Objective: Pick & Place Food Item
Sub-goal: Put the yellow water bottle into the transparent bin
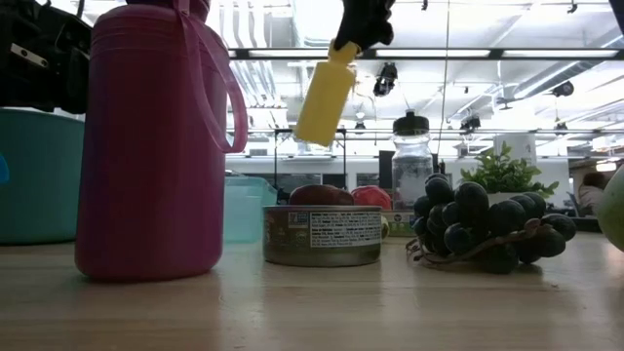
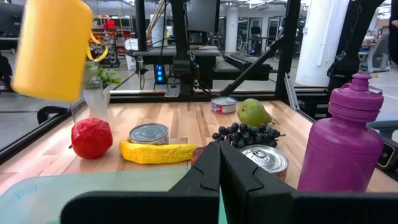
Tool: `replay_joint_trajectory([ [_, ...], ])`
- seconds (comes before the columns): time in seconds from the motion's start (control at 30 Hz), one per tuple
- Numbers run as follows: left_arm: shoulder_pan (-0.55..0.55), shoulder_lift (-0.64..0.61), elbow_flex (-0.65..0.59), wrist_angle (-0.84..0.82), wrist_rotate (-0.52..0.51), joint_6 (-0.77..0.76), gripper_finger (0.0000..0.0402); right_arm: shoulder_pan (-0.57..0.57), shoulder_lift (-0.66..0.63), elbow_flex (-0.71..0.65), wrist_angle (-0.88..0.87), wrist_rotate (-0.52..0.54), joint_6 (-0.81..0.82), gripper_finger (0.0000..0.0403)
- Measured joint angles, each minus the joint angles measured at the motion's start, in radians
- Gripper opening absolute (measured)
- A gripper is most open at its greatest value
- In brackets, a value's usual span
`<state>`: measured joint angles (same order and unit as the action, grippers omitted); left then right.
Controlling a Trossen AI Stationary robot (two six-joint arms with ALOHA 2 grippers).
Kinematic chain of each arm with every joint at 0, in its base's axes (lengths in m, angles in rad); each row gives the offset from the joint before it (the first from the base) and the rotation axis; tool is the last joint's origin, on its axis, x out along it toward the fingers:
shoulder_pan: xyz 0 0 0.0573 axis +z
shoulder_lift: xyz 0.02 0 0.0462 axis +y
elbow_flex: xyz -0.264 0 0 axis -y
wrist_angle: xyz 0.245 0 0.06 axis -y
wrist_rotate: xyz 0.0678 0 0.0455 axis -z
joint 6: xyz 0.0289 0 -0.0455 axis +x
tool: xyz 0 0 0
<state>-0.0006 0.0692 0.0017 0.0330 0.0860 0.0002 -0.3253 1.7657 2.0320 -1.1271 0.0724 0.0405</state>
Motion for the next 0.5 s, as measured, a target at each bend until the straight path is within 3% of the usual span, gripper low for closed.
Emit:
replay_joint_trajectory([
  [0.23,0.0,0.0,0.0,0.0,0.0,0.0,0.0001,-0.03,0.045,0.003,0.139,0.026,-0.005,0.0226],
  [0.5,0.0,0.0,0.0,0.0,0.0,0.0,0.0001,-0.132,0.133,0.007,0.169,0.0,-0.048,0.0226],
])
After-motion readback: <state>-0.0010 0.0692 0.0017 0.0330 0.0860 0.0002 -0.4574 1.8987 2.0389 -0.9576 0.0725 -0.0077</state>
